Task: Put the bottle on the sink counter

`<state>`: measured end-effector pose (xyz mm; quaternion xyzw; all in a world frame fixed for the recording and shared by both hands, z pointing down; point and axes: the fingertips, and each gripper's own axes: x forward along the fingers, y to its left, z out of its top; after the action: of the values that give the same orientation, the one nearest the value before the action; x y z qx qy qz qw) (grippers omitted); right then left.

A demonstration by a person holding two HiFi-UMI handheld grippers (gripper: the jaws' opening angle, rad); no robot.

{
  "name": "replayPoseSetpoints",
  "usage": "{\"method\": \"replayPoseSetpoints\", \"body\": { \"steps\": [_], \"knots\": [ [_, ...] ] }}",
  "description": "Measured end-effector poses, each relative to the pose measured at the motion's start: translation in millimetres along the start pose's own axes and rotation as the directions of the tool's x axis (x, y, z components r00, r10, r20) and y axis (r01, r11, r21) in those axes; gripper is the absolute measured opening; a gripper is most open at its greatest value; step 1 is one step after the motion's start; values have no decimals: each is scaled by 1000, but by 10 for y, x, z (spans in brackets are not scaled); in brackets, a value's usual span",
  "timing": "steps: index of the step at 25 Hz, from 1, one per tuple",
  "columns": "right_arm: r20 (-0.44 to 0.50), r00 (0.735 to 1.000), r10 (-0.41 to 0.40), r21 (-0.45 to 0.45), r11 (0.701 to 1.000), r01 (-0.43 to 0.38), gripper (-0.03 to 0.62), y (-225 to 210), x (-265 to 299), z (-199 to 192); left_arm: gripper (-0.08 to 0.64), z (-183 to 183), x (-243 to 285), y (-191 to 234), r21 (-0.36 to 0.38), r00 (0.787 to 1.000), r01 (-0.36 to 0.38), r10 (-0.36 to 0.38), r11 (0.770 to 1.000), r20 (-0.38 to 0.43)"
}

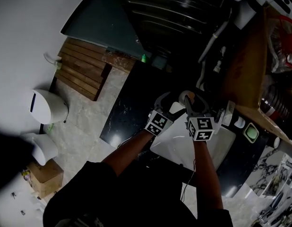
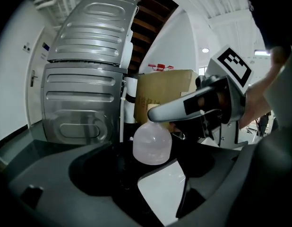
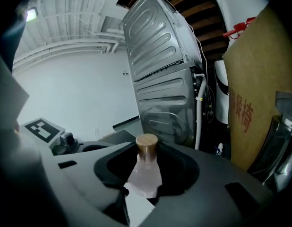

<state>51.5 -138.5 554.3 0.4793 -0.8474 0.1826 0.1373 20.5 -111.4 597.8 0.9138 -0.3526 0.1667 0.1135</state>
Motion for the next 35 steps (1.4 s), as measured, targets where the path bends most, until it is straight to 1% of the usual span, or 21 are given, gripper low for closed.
{"method": "replayPoseSetpoints", "body": {
  "steps": [2, 5, 6, 8, 12, 18, 20, 22, 25, 29, 32, 35],
  "knots": [
    [-3, 1000, -17, -29, 999, 17, 147, -27, 29, -29, 405, -28, -43, 14, -11, 1000, -7, 7, 1000, -6],
    [-1, 999, -53, -123, 991, 52, 147, -42, 74, -74, 405, -119, -92, 26, -40, 999, -15, 13, 999, -34],
    [1, 998, -63, -137, 989, 62, 147, -57, 84, -88, 405, -144, -107, 26, -49, 999, -18, 16, 999, -40],
    [8, 998, -70, -134, 989, 70, 147, -86, 92, -103, 405, -175, -146, 29, -61, 999, -24, 21, 998, -43],
    [27, 998, -58, -140, 988, 61, 149, -86, 140, -81, 405, -184, -228, 107, -79, 999, -46, 44, 996, -33],
    [26, 998, -60, -102, 993, 62, 150, -73, 156, -126, 405, -229, -352, 107, -106, 998, -58, 55, 993, -32],
    [18, 998, -61, -86, 994, 63, 181, -55, 151, -136, 405, -259, -383, 98, -129, 998, -57, 53, 990, -31],
    [26, 997, -69, -58, 996, 70, 198, -34, 106, -109, 405, -278, -417, 97, -148, 998, -56, 51, 987, -33],
    [54, 994, -91, -10, 996, 92, 218, 22, -22, -47, 405, -251, -497, 91, -148, 999, -50, 46, 988, -29],
    [70, 991, -111, -6, 994, 112, 218, 180, -296, -14, 405, -171, -655, 21, -182, 1000, -19, 22, 983, 11],
    [81, 990, -116, 9, 993, 116, 218, 388, -537, 7, 405, -64, -862, -43, -206, 999, 12, -2, 978, 48],
    [106, 988, -113, 25, 994, 111, 218, 664, -796, 76, 403, 91, -1121, -162, -205, 995, 61, -42, 977, 94]
  ]
}}
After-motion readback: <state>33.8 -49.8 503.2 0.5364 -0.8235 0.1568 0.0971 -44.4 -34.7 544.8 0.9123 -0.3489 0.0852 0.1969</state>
